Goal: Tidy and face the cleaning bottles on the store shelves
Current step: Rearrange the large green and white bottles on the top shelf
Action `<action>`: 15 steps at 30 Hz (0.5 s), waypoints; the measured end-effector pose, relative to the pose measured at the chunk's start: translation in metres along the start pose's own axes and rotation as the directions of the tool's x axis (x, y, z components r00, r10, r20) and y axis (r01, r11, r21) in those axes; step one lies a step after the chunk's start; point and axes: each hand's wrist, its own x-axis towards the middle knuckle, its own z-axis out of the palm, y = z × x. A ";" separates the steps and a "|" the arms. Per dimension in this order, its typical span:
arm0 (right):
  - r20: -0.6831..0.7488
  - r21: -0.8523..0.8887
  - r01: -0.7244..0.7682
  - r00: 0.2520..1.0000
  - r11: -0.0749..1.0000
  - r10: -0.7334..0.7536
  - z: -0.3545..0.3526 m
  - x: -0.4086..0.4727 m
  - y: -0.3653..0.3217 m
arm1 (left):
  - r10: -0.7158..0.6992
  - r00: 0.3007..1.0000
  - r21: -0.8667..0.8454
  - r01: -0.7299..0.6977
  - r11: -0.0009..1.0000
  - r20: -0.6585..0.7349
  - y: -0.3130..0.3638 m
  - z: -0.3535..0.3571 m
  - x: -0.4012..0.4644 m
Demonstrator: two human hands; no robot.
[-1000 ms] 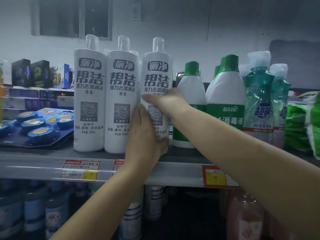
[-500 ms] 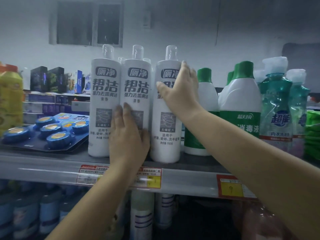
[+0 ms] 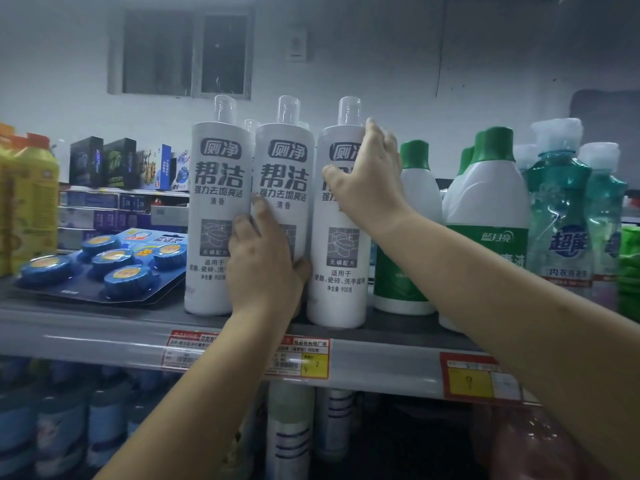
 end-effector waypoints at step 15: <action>0.368 -0.334 0.165 0.929 0.928 -0.033 -0.004 0.084 -0.078 | 0.030 0.999 -0.009 -0.030 1.000 0.030 -0.006 0.000 -0.004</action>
